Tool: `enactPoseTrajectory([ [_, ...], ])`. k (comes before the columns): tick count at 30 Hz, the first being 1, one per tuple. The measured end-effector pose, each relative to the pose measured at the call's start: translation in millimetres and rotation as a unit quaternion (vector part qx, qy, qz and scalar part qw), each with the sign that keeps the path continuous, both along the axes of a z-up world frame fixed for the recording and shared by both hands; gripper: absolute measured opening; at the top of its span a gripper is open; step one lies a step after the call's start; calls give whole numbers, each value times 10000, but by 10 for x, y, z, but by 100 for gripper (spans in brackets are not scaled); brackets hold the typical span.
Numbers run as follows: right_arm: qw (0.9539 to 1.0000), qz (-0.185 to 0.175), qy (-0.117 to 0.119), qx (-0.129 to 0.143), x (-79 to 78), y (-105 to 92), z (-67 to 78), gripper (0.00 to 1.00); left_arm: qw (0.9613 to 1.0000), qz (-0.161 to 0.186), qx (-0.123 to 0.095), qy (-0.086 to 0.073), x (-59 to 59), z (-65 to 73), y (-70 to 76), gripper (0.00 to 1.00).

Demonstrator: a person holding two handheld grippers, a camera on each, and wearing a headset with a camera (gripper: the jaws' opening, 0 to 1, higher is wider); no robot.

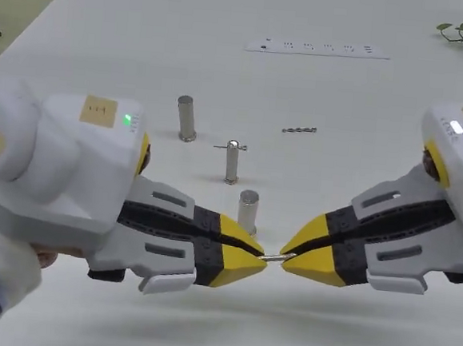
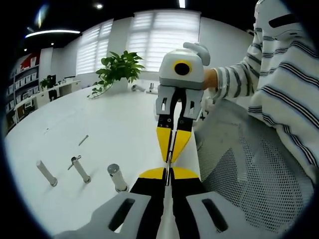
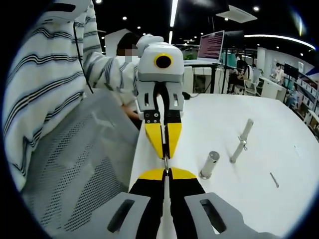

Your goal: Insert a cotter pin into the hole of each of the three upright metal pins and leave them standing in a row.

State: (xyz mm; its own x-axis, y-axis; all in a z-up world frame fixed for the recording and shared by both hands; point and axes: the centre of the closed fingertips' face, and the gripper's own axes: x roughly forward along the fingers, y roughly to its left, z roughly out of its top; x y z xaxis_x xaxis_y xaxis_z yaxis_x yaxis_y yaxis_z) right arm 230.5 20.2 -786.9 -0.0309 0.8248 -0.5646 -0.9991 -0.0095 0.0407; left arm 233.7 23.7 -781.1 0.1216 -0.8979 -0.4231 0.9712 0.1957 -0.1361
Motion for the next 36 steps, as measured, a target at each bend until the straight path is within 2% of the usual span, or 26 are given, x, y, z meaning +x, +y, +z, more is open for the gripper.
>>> enactPoseTrajectory([
  [4,9999,-143,-15,40,49,-14,-6,3,9999,109,-94,5,35,9,-14,9],
  [7,9996,-244,-82,79,113,-38,13,3,9997,214,-71,-29,73,-8,-12,12],
  [11,9981,-568,-157,186,271,-90,50,3,9988,450,-20,-215,179,-8,3,21],
  [14,9964,-777,-143,297,357,-129,79,3,9974,600,123,-384,263,-36,32,21],
  [17,9958,-859,-199,254,402,-161,70,3,9961,776,68,-417,325,-15,47,21],
  [19,9954,-906,-200,242,416,-173,62,3,9934,984,90,-587,422,1,84,23],
  [21,9949,-970,-201,208,450,-195,38,3,9900,1225,111,-693,514,4,123,26],
  [25,9944,-1034,-157,155,489,-222,-9,3,9871,1458,36,-656,592,-8,159,26],
  [32,9936,-1125,-130,23,561,-238,-109,3,9854,1633,150,-464,658,-183,191,27],
  [36,9934,-1134,-148,-66,602,-246,-159,3,9858,1603,260,-414,660,-272,186,27],
])
